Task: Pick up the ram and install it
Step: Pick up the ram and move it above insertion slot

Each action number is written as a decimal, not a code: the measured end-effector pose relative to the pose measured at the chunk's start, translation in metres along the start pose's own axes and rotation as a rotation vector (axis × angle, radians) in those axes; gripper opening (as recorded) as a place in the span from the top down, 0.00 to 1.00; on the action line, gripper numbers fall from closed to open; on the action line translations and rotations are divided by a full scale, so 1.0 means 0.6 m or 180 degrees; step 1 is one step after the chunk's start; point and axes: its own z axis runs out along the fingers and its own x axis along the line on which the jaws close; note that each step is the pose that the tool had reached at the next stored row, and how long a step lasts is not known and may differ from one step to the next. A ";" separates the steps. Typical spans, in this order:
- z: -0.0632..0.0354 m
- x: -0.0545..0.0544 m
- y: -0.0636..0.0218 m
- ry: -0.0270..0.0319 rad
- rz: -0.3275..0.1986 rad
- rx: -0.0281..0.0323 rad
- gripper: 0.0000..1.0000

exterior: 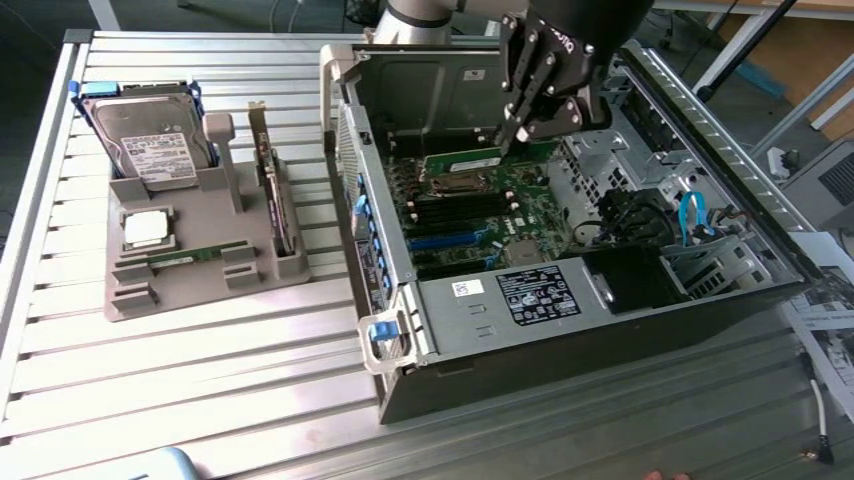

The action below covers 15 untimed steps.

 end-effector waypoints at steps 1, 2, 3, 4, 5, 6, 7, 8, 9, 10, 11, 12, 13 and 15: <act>0.000 0.001 -0.004 0.0000 0.0000 0.0000 0.88; 0.000 0.002 -0.007 0.0000 0.0000 -0.0001 0.88; 0.000 0.003 -0.011 0.0000 0.0000 -0.0001 0.88; 0.000 0.004 -0.015 0.0000 0.0000 -0.0002 0.88; 0.000 0.004 -0.019 -0.0001 0.0000 -0.0002 0.88; 0.000 0.006 -0.025 0.0000 0.0000 -0.0003 0.88; 0.000 0.007 -0.031 0.0000 0.0000 -0.0003 0.88; 0.000 0.008 -0.034 0.0000 0.0000 -0.0004 0.88; 0.000 0.009 -0.038 -0.0001 0.0000 -0.0004 0.88; 0.000 0.009 -0.042 -0.0001 0.0000 -0.0005 0.88; -0.001 0.010 -0.046 -0.0001 0.0000 -0.0005 0.88; -0.001 0.011 -0.050 -0.0001 0.0000 -0.0006 0.88; -0.001 0.012 -0.054 -0.0001 0.0000 -0.0006 0.88; -0.001 0.014 -0.062 -0.0001 0.0000 -0.0007 0.88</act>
